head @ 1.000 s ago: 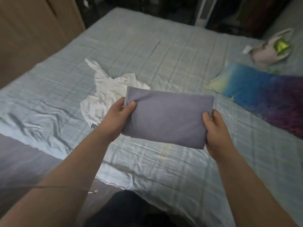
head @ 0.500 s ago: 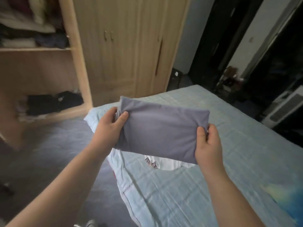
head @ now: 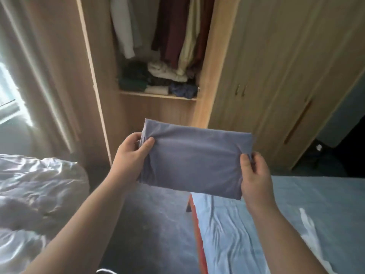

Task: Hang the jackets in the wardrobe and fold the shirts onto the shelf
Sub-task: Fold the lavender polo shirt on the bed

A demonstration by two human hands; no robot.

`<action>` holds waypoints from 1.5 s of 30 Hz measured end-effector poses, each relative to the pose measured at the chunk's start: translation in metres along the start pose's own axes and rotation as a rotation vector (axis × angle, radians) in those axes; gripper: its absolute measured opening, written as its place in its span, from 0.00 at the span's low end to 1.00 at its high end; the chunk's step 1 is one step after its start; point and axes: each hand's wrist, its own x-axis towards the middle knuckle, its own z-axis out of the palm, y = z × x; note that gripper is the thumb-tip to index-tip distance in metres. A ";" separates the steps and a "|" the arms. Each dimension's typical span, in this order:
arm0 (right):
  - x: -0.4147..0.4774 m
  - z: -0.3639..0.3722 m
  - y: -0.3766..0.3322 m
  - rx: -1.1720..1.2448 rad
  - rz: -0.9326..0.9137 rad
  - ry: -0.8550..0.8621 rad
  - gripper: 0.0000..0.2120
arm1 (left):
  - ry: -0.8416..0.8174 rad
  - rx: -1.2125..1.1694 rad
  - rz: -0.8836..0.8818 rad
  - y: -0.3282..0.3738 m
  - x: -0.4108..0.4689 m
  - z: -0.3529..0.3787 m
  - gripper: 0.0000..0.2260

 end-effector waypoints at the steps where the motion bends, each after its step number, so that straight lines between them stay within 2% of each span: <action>1: 0.015 0.021 0.000 0.008 -0.012 -0.005 0.14 | 0.007 0.010 0.007 -0.001 0.019 -0.009 0.09; 4: 0.058 0.073 0.001 0.010 -0.028 -0.041 0.09 | 0.018 0.027 0.018 -0.004 0.072 -0.030 0.13; 8: 0.113 0.124 0.012 0.039 -0.012 -0.106 0.09 | 0.056 0.035 0.010 -0.018 0.136 -0.037 0.14; 15: 0.227 0.197 0.059 0.110 -0.020 -0.153 0.06 | 0.138 0.080 0.003 -0.063 0.254 -0.005 0.15; 21: 0.349 0.254 0.105 0.153 -0.035 -0.224 0.13 | 0.259 0.127 0.004 -0.092 0.361 0.041 0.11; 23: 0.386 0.273 0.115 0.146 -0.040 -0.255 0.15 | 0.286 0.141 0.004 -0.101 0.396 0.050 0.08; 26: 0.433 0.308 0.129 0.135 -0.015 -0.304 0.13 | 0.327 0.151 -0.019 -0.117 0.443 0.056 0.02; 30: 0.479 0.356 0.147 0.110 -0.010 -0.372 0.08 | 0.362 0.171 -0.044 -0.138 0.504 0.051 0.08; 34: 0.531 0.417 0.170 0.096 -0.013 -0.350 0.09 | 0.337 0.186 -0.052 -0.168 0.585 0.043 0.14; 39: 0.599 0.517 0.202 0.063 0.022 -0.295 0.08 | 0.299 0.240 -0.049 -0.217 0.706 0.018 0.06; 45: 0.682 0.638 0.217 -0.042 0.070 -0.282 0.10 | 0.186 0.325 -0.134 -0.255 0.861 -0.016 0.11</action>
